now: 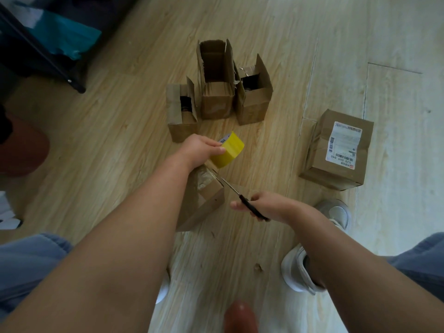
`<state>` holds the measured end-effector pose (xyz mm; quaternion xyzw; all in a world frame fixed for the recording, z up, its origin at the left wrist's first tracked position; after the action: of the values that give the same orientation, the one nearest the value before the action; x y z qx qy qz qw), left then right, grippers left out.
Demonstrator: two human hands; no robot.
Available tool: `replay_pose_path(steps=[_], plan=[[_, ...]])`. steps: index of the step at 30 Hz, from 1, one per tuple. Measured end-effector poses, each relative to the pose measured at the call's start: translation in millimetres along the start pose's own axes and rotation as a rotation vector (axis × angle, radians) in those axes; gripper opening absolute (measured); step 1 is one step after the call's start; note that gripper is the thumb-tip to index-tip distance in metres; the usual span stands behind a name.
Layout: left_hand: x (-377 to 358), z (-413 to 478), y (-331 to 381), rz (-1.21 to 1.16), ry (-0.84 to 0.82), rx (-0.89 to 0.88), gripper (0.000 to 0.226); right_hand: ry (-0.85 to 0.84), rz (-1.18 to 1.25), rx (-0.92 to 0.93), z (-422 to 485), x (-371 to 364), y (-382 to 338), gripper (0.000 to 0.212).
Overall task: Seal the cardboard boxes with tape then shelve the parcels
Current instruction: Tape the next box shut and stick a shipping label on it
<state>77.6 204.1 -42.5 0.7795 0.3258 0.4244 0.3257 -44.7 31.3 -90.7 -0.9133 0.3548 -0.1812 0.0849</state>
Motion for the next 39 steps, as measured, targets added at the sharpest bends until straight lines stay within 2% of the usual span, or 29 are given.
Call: replay_pose_path(steps=[4,9,13,16,19,22,24,25,28,32,34,39], plan=[[0.5,1.0,-1.3,0.01,0.007,-0.011,0.035,0.18,-0.117,-0.141,11.9,11.9,19.5,0.059],[-1.7,4.4,-1.8,0.042,-0.037,-0.037,0.032,0.434,-0.42,-0.345,34.8,38.0,41.6,0.047],[-3.5,7.3,-0.7,0.092,-0.066,-0.074,0.031,0.432,-0.348,-0.482,53.4,45.9,62.0,0.049],[-5.0,7.9,0.3,0.132,-0.082,-0.103,0.03,0.385,-0.28,-0.488,57.5,46.6,64.9,0.037],[-5.9,8.2,3.5,0.203,-0.092,-0.143,0.029,0.345,-0.209,-0.486,53.1,45.3,62.6,0.04],[-3.4,9.1,12.2,0.426,-0.069,-0.211,0.029,0.394,-0.074,-0.438,44.9,49.4,58.9,0.027],[-1.6,6.7,23.4,0.583,-0.056,-0.273,0.03,0.483,0.047,-0.322,34.8,57.7,49.7,0.023],[-0.5,4.4,29.4,0.617,-0.048,-0.3,0.03,0.528,0.108,-0.229,27.5,63.3,41.8,0.03],[-1.2,-2.3,40.8,0.664,-0.037,-0.343,0.028,0.622,0.22,0.081,0.3,78.1,10.8,0.067],[-12.8,-13.4,49.0,0.775,-0.078,-0.39,0.027,0.565,0.211,0.317,-34.5,85.1,-31.2,0.084],[-19.1,-19.5,52.9,0.796,-0.089,-0.421,0.026,0.512,0.151,0.34,-44.1,82.4,-41.3,0.077],[-27.8,-36.7,63.1,0.812,-0.091,-0.457,0.028,0.536,0.002,0.303,-54.9,78.5,-35.3,0.026]])
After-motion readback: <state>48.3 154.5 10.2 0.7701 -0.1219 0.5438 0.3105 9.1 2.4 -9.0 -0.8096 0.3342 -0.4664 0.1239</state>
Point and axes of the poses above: each hand's wrist, its own z-axis towards the middle knuckle, its own x-axis out of the back of the hand, y = z × x, the point moved 5 cm from there along z, towards the middle knuckle, and after that the axes turned 12 degrees about -x, right-handed, at the moved point
